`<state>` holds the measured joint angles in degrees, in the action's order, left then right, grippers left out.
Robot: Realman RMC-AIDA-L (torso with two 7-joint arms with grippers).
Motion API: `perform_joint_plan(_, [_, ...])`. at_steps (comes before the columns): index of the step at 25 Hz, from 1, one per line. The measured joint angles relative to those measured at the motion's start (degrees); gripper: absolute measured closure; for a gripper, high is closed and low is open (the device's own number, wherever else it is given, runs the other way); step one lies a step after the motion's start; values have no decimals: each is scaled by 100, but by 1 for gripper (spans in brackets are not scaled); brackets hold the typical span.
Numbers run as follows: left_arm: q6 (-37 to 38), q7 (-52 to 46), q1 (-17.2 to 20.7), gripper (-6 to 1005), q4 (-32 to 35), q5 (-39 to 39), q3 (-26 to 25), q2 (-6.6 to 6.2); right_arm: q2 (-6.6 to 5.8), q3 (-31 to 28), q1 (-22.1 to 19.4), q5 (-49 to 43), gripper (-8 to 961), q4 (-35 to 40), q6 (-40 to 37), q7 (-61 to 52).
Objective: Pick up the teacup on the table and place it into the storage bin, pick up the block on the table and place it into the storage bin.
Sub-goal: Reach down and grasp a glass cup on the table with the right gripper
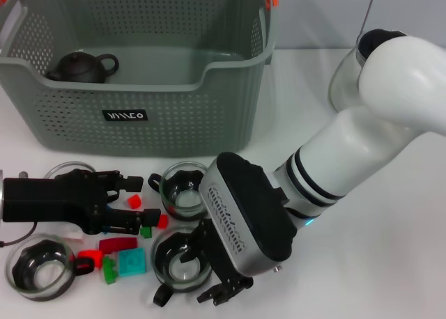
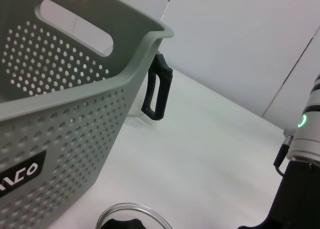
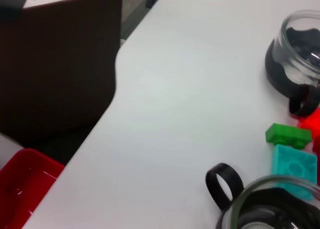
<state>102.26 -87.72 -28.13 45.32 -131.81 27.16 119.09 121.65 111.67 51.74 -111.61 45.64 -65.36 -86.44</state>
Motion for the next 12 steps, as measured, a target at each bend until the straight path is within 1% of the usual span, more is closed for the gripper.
perform_joint_plan(3, [-2, 31, 1, 109, -6, 4, 0, 0, 1, 108, 2, -1, 177, -2, 101, -124])
perform_joint_plan(8, [-17, 100, 29, 109, -6, 0, 0, 5, -1, 177, 3, -1, 424, 29, 182, -199])
perform_joint_plan(12, [-22, 136, 43, 109, -6, -37, 0, 8, -1, 207, 3, -26, 588, 49, 185, -214])
